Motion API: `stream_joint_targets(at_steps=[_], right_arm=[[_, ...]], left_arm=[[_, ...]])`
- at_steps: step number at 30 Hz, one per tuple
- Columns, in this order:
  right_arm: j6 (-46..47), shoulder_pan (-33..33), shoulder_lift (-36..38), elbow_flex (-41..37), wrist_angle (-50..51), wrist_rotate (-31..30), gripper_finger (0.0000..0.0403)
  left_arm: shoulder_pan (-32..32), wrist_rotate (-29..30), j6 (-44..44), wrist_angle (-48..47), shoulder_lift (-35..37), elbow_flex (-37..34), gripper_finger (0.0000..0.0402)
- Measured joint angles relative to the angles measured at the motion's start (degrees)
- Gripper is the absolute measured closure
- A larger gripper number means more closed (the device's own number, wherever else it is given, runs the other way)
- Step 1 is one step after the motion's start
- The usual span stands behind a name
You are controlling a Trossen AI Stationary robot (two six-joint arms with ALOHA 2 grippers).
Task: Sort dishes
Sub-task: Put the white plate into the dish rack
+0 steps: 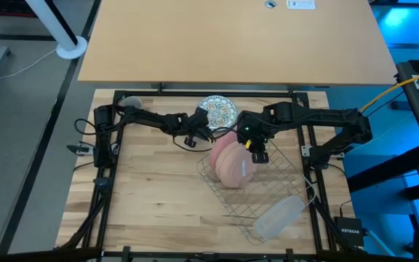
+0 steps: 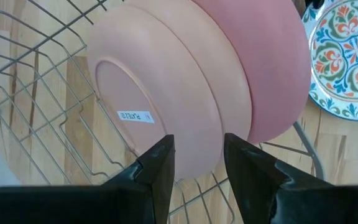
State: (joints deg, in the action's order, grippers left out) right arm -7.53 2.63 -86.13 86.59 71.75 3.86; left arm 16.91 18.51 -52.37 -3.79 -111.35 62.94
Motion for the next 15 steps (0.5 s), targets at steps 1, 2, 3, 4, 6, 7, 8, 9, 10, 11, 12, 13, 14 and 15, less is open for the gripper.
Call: stream_joint_targets(at_steps=[1, 2, 3, 4, 6, 7, 8, 9, 10, 11, 12, 13, 14, 15], right_arm=[[0.0, 0.0, 0.0, 0.0, 0.1, 0.0, 0.0260], [0.0, 0.0, 0.0, 0.0, 0.3, 0.0, 0.0260], [0.0, 0.0, 0.0, 0.0, 0.4, 0.0, 0.0260], [0.0, 0.0, 0.0, 0.0, 0.4, 0.0, 0.0260], [0.0, 0.0, 0.0, 0.0, 0.4, 0.0, 0.0260], [0.0, 0.0, 0.0, 0.0, 0.4, 0.0, 0.0260], [0.0, 0.0, 0.0, 0.0, 0.4, 0.0, 0.0260], [0.0, 0.0, 0.0, 0.0, 0.4, 0.0, 0.0260], [0.0, 0.0, 0.0, 0.0, 0.3, 0.0, 0.0260], [0.0, 0.0, 0.0, 0.0, 0.4, 0.0, 0.0260], [0.0, 0.0, 0.0, 0.0, 0.3, 0.0, 0.0260], [0.0, 0.0, 0.0, 0.0, 0.4, 0.0, 0.0260], [0.0, 0.0, 0.0, 0.0, 0.4, 0.0, 0.0260], [0.0, 0.0, 0.0, 0.0, 0.3, 0.0, 0.0260]], left_arm=[[-0.4, 0.4, 1.0, -0.8, 0.2, 0.0, 0.0400], [-0.9, 1.0, 2.0, -1.4, 0.3, 0.0, 0.0400], [-1.3, 1.6, 3.1, -1.9, 0.6, 0.0, 0.0400], [-1.8, 2.2, 4.2, -2.7, 0.9, 0.0, 0.0400], [-2.7, 2.9, 6.1, -3.8, 1.6, 0.0, 0.0400], [-3.2, 3.3, 7.0, -4.2, 2.1, 0.0, 0.0401], [-3.6, 3.5, 7.7, -4.9, 2.7, 0.0, 0.0401], [-4.0, 3.6, 8.6, -5.7, 3.5, -0.1, 0.0401], [-4.4, 3.6, 9.3, -6.5, 4.3, -0.1, 0.0401], [-4.8, 3.7, 10.2, -7.2, 5.1, -0.1, 0.0401], [-5.2, 3.7, 11.5, -8.2, 6.2, -0.1, 0.0401], [-5.6, 3.6, 12.6, -9.6, 7.0, -0.1, 0.0401], [-6.0, 3.5, 13.6, -10.7, 8.1, -0.1, 0.0401], [-6.2, 3.5, 14.9, -12.2, 9.1, -0.1, 0.0401]])
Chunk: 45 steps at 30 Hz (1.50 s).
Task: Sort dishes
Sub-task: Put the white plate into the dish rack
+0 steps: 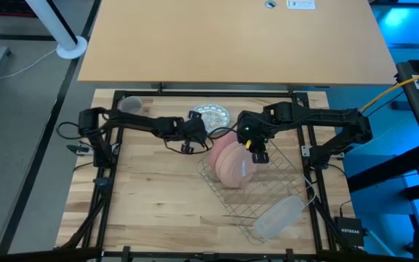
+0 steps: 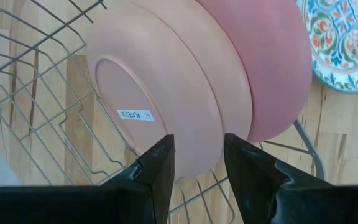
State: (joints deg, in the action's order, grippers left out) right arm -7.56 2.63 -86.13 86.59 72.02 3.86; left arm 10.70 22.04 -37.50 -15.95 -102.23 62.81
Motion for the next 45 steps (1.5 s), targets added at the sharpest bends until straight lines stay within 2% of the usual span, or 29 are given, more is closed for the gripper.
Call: stream_joint_targets(at_steps=[9, 20, 27, 35, 45], right_arm=[[-0.4, 0.0, 0.0, 0.0, -0.5, -2.0, 0.0260], [-0.4, 0.0, 0.0, 0.0, -3.8, -2.1, 0.0260], [-0.4, 0.0, 0.0, 0.0, -10.1, -2.4, 0.0260], [-4.6, 0.0, 0.0, 0.0, -19.2, -7.1, 0.0260], [-6.4, 0.0, 0.0, 0.0, -22.5, -11.2, 0.0260]], left_arm=[[-3.1, 0.0, 8.3, -9.9, 6.3, 0.0, 0.0401], [-7.5, 0.0, 13.2, -13.7, 9.7, 0.0, 0.0401], [-8.3, 0.2, 17.4, -17.4, 12.5, 0.0, 0.0401], [-8.4, 0.2, 19.6, -19.2, 17.5, 0.1, 0.0401], [-8.3, 0.3, 24.6, -23.7, 25.1, 0.1, 0.0401]])
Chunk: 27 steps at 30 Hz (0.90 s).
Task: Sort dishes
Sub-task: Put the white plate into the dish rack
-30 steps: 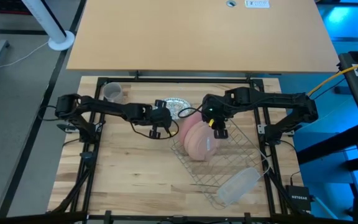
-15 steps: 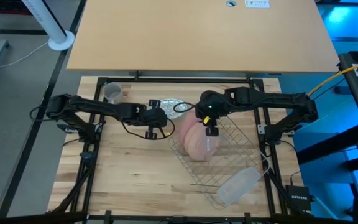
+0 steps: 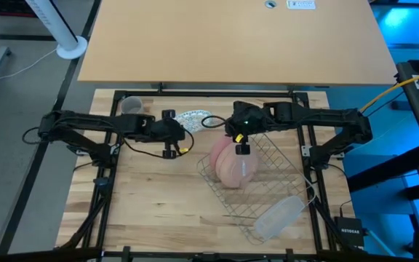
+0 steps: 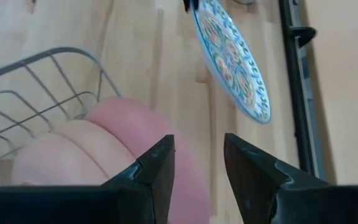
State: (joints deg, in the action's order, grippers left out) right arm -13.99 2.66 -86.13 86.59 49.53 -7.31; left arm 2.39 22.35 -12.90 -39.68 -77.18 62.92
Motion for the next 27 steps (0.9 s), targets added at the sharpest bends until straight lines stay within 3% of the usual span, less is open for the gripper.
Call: stream_joint_targets(at_steps=[11, 17, 27], right_arm=[[0.0, 0.0, 0.6, 0.9, 6.4, -10.5, 0.0260], [3.7, 0.0, 0.8, 5.3, 13.7, -11.2, 0.0260], [4.8, 0.0, 0.9, 9.1, 18.9, -13.7, 0.0260]], left_arm=[[-0.3, 0.8, 5.5, -0.5, 8.1, 0.0, 0.0401], [-2.0, 0.8, 7.9, 2.0, 12.4, 0.0, 0.0401], [-7.2, 0.7, 7.8, 13.8, 16.6, 0.0, 0.0401]])
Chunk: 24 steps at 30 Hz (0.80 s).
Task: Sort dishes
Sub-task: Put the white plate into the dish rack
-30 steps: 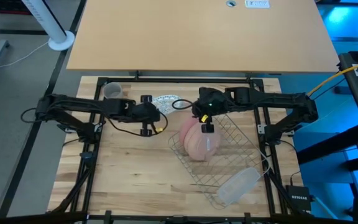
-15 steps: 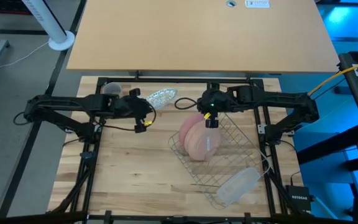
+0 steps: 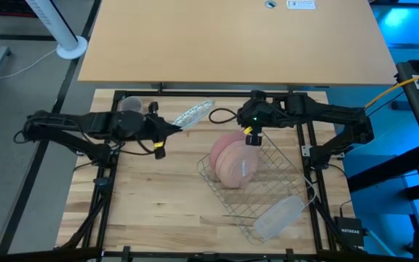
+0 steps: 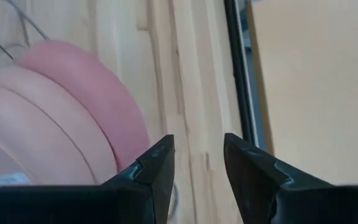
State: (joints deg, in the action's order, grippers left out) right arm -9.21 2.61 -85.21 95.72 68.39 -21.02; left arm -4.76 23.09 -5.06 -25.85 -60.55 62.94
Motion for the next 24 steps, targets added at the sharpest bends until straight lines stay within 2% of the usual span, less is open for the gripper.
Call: stream_joint_targets(at_steps=[5, 17, 24], right_arm=[[0.0, 0.0, 0.0, 0.1, 2.7, -3.1, 0.0260], [-1.6, 0.0, 0.0, 0.1, 2.5, -3.0, 0.0260], [-1.7, 0.0, 0.0, 0.1, 1.5, -2.8, 0.0260]], left_arm=[[-2.8, 0.0, -0.5, 3.9, 0.0, 0.0, 0.0401], [-9.3, -0.2, 2.0, 9.8, -0.2, 0.0, 0.0401], [-10.6, -0.2, 2.1, 12.2, -3.0, 0.0, 0.0401]])
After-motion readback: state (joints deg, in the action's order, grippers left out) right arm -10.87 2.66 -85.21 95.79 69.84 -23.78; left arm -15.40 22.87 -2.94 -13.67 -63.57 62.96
